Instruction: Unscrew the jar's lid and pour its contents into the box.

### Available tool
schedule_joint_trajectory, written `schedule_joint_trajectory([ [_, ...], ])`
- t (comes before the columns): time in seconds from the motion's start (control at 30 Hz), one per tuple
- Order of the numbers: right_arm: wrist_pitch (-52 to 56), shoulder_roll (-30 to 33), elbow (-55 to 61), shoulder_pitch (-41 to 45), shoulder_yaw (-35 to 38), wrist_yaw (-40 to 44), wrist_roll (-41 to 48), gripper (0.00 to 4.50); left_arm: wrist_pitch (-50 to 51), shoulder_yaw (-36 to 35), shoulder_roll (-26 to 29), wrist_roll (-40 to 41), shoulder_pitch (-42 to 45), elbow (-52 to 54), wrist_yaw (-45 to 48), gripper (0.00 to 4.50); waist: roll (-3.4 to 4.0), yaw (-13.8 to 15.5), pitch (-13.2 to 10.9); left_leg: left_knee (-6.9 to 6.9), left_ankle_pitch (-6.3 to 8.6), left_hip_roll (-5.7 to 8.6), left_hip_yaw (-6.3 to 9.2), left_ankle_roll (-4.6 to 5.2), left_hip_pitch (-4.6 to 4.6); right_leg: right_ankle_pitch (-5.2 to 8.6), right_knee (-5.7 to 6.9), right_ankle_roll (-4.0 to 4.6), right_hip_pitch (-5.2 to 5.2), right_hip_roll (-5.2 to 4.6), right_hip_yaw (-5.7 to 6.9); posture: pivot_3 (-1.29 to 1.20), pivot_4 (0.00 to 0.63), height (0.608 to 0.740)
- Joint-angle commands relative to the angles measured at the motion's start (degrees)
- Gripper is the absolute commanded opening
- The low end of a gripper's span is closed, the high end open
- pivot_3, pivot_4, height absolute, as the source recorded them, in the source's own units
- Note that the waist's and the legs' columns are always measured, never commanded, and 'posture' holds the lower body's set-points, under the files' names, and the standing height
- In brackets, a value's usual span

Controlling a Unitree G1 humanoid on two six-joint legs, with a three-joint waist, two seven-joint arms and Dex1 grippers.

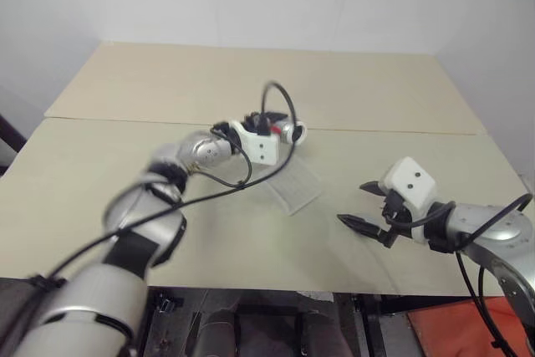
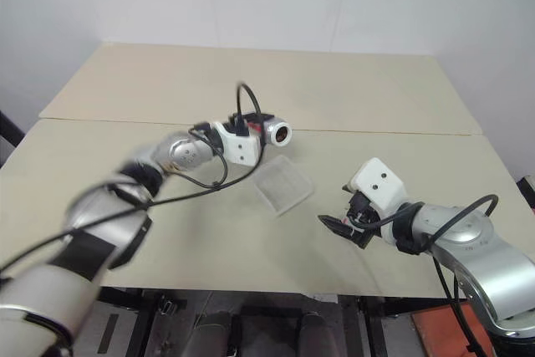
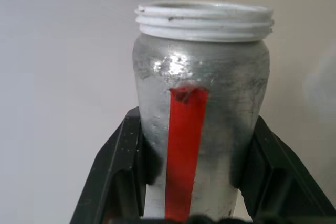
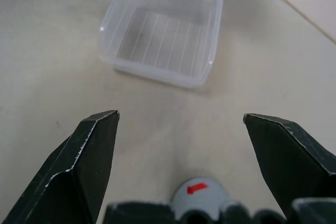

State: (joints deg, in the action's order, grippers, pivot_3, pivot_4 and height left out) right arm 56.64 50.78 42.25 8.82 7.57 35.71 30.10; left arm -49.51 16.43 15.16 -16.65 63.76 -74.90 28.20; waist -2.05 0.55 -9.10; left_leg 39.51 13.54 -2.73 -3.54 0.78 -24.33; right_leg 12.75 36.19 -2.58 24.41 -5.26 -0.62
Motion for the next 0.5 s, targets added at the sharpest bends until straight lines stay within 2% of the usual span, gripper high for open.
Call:
schedule_joint_trajectory([
  [0.03, -1.79, -0.13, 1.24, 0.70, 0.67, -0.73, -0.59, 4.41, 3.00, -5.64, 2.13, 10.77, -2.41, 8.18, 15.55, 1.90, 0.00, -0.28, 0.00, 0.09, 0.01, -0.01, 0.05, 0.02, -0.03, -0.01, 0.03, 0.01, -0.01, 0.05, 0.01, 0.00, 0.150, 0.740],
  [0.17, -2.77, -0.31, -0.10, 1.74, -0.24, -0.44, -1.13, 4.41, 5.28, -6.07, 2.88, 10.89, -4.93, 13.39, 17.10, 1.90, 0.00, -0.45, 0.00, 0.21, 0.04, 0.02, 0.14, 0.06, 0.09, -0.05, 0.07, -0.02, -0.24, 0.07, -0.02, 0.00, 0.150, 0.740],
  [0.27, -3.58, -0.24, -1.24, 2.30, -1.10, -0.36, -1.95, 4.41, 3.77, -4.89, 4.76, 5.74, -3.46, 15.32, 10.38, 1.90, -0.01, -0.06, 0.00, 0.30, 0.06, 0.06, 0.15, 0.10, 0.09, -0.11, 0.02, -0.11, -0.32, 0.04, -0.03, 0.00, 0.150, 0.740],
  [0.3, -3.82, -0.14, -1.47, 2.38, -1.36, -0.31, -2.16, 4.41, 2.44, -3.80, 5.83, 2.60, -2.67, 15.69, 7.16, 1.90, -0.01, 0.01, 0.00, 0.31, 0.07, 0.06, 0.15, 0.11, 0.09, -0.12, 0.01, -0.12, -0.32, 0.04, -0.03, 0.00, 0.150, 0.740],
  [0.37, -4.25, -0.04, -1.73, 2.48, -1.85, -0.11, -2.54, 4.41, -1.97, 0.68, 9.36, -8.62, -0.02, 16.76, -3.10, 1.90, -0.01, 0.11, 0.00, 0.30, 0.08, 0.06, 0.16, 0.12, 0.06, -0.12, 0.00, -0.12, -0.27, 0.06, -0.03, 0.00, 0.150, 0.740],
  [0.5, -5.01, 0.13, -2.11, 2.67, -2.53, 0.62, -3.16, 4.41, -4.87, 13.22, 14.81, -33.10, 6.96, 18.95, -28.19, 1.90, -0.03, 0.44, -0.01, 0.28, 0.09, 0.11, 0.18, 0.14, -0.01, -0.14, -0.07, -0.16, -0.24, 0.04, -0.03, 0.00, 0.150, 0.740],
])
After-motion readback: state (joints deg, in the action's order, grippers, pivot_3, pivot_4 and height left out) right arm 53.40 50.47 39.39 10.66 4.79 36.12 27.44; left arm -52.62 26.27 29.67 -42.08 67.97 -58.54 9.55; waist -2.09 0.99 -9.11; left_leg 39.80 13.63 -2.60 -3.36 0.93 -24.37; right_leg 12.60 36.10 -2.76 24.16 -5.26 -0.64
